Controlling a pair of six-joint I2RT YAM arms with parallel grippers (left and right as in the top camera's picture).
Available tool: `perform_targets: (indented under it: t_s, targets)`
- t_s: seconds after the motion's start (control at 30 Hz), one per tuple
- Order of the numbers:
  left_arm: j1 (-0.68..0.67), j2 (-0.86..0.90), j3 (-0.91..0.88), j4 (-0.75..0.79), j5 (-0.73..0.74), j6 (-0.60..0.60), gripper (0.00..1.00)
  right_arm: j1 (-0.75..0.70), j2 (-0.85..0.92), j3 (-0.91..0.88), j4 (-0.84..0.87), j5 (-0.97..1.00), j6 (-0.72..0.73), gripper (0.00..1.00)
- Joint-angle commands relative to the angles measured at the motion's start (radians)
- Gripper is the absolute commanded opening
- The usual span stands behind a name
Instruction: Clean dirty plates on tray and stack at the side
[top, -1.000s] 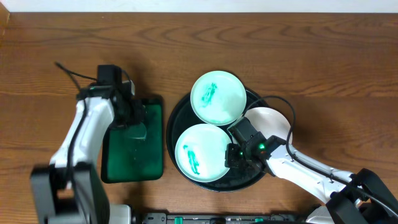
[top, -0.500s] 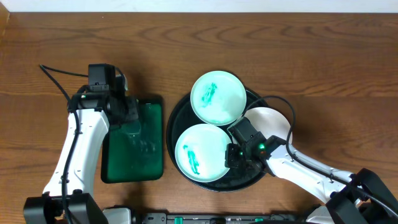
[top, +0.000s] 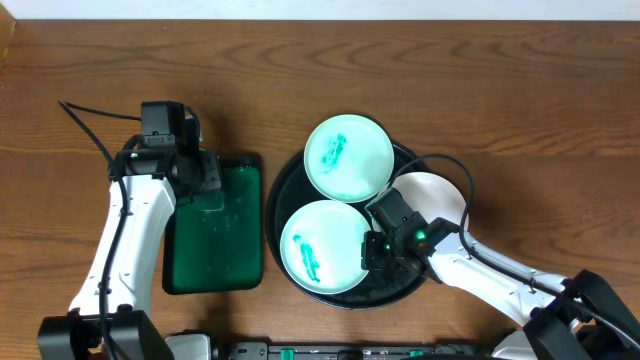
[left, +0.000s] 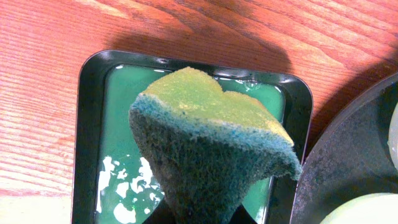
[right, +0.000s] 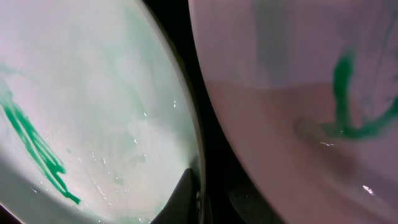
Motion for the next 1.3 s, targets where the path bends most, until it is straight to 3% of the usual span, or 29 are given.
perform_targets:
  t_s: [0.0, 0.2, 0.47, 0.63, 0.9, 0.97, 1.07, 1.2, 1.27]
  targets:
    - [-0.002, -0.014, -0.002, 0.005, -0.018, -0.005, 0.07, 0.031, 0.034, -0.028, -0.01, -0.035, -0.041, 0.01]
    - [-0.002, -0.013, -0.002, 0.0, -0.021, -0.01, 0.07, 0.031, 0.034, -0.028, -0.009, -0.035, -0.041, 0.01]
    - [-0.002, 0.047, -0.006, -0.169, -0.019, -0.256, 0.07, 0.031, 0.034, -0.028, -0.01, -0.035, -0.041, 0.01]
    - [-0.002, 0.145, -0.006, -0.237, -0.019, -0.26, 0.07, 0.031, 0.034, -0.028, -0.01, -0.035, -0.041, 0.01]
    - [-0.002, 0.318, -0.006, -0.209, 0.003, -0.256, 0.07, 0.031, 0.034, -0.028, -0.01, -0.035, -0.041, 0.01]
    - [-0.002, 0.36, -0.006, -0.195, 0.003, -0.251, 0.13, 0.031, 0.034, -0.028, -0.01, -0.035, -0.041, 0.01]
    - [-0.002, 0.368, -0.006, -0.19, 0.003, -0.229, 0.34, 0.031, 0.034, -0.028, -0.009, -0.035, -0.041, 0.01]
    - [-0.002, 0.366, -0.006, -0.188, 0.003, -0.208, 0.47, 0.031, 0.034, -0.028, -0.007, -0.035, -0.041, 0.01]
    - [-0.002, 0.366, -0.006, -0.189, 0.003, -0.207, 0.48, 0.031, 0.034, -0.028, -0.006, -0.035, -0.041, 0.01]
